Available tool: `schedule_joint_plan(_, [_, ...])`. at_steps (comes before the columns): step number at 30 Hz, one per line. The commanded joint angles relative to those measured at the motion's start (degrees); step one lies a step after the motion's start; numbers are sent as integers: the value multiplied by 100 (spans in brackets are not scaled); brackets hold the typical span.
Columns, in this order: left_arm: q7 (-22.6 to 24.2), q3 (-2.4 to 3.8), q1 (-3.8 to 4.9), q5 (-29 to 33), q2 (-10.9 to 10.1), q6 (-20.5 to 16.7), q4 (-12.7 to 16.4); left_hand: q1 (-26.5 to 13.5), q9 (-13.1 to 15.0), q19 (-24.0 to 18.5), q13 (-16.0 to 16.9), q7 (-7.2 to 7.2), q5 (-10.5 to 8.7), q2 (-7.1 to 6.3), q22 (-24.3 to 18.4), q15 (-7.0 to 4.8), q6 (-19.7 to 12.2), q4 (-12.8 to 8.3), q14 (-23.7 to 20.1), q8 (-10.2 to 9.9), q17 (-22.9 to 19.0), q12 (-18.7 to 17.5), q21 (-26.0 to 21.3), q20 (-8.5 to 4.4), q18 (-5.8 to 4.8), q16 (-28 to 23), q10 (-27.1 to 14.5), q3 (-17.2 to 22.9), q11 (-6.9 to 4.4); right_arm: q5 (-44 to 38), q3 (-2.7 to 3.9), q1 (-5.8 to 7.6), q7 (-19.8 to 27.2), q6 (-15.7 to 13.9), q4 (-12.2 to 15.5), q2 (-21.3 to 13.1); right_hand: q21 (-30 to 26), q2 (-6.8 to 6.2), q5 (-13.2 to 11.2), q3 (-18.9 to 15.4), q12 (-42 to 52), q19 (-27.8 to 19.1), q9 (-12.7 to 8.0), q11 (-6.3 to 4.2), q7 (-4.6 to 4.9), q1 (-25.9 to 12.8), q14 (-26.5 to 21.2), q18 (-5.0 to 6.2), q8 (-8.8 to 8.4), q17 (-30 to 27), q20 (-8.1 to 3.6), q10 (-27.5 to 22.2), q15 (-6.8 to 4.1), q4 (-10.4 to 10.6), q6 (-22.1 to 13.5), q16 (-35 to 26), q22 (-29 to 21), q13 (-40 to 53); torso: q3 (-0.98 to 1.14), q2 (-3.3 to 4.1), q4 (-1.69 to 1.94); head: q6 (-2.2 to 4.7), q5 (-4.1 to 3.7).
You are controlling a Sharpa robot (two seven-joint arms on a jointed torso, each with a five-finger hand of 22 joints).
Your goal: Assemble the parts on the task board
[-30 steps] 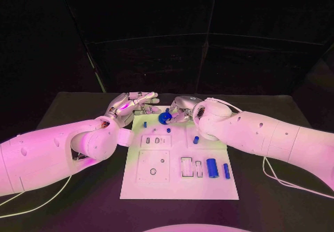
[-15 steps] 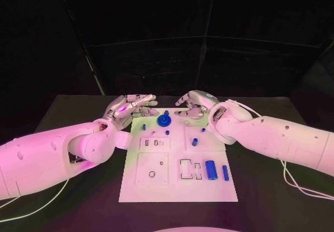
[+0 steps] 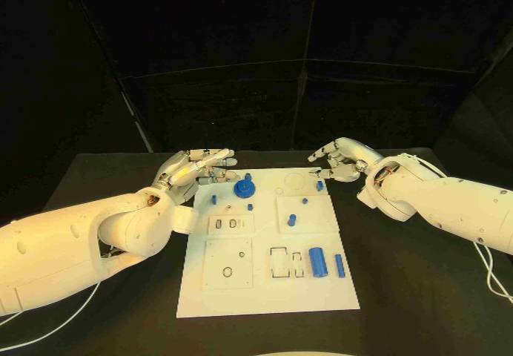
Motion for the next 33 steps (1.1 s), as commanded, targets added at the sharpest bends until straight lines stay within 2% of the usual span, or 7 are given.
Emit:
schedule_joint_plan(1, [45,1,6,-40,22,65,-26,-47,-7,43,-5,0,16,-23,-6,1,31,40,37,-26,6,-27,-13,14,28,3,32,-1,-4,186,1,-33,386,338,-26,-55,-29,3,10,-4,-19,-37,-3,3,28,53,488,-13,-19,1027,-16,-42,-20,-41,-19,-26,-15,-10,1,8,7,9,-84])
schedule_joint_plan(2, [46,1,5,-40,27,67,-36,-46,-7,43,-5,-1,16,-24,-7,1,31,39,36,-27,8,-28,-15,14,28,3,33,-1,-5,182,1,-49,395,362,-43,-71,-31,0,8,-5,-21,-38,-3,4,28,56,487,-13,-19,1027,-16,-43,-20,-44,-20,-27,-18,-12,4,8,3,7,-91])
schedule_joint_plan(4, [48,1,5,-40,34,69,-53,-45,-7,44,-5,-2,16,-24,-7,1,31,38,36,-27,8,-28,-15,14,28,2,33,-1,-5,166,1,-74,400,406,-87,-87,-31,-9,-4,-7,-20,-38,-4,4,29,66,488,-13,-22,1031,-15,-42,-20,-56,-25,-25,-18,-10,-7,-1,-9,2,-104])
schedule_joint_plan(9, [54,0,4,-40,59,80,-101,-45,-7,44,-5,-2,16,-24,-7,1,31,38,36,-27,8,-28,-15,14,28,2,33,-1,-5,110,0,-175,373,516,-232,-74,-30,-16,-42,-8,-20,-37,-4,5,30,89,489,-14,-25,1034,-15,-41,-20,-80,-31,-25,-17,-9,-12,-7,-7,5,-155])
schedule_joint_plan(12, [55,0,3,-40,77,83,-126,-45,-7,44,-5,-2,16,-24,-7,1,31,38,36,-27,8,-28,-15,14,28,2,33,-1,-5,99,1,-204,339,590,-327,-49,-38,-22,-82,-8,-25,-42,-6,7,33,119,488,-12,-32,1028,-15,-44,-19,-110,-47,-27,-32,-14,-12,-2,11,2,-179])
schedule_joint_plan(14, [54,0,3,-40,85,87,-136,-45,-7,44,-5,-2,16,-24,-7,1,31,38,36,-27,8,-28,-15,14,28,2,33,-1,-5,94,1,-215,324,634,-400,-29,-39,-25,-92,-7,-27,-43,-7,7,34,131,488,-12,-35,1030,-14,-46,-18,-123,-53,-27,-34,-16,-23,5,23,6,-191])
schedule_joint_plan(33, [45,-1,-1,-40,117,93,-197,-45,-7,44,-5,-2,16,-24,-7,1,31,38,36,-27,8,-28,-15,14,28,2,33,-1,-5,20,1,-236,236,894,-757,132,-52,-44,-156,-10,-40,-55,-12,19,47,199,488,-9,-59,1026,-8,-59,-10,-204,-116,-29,-60,-27,-28,1,17,-45,-176])
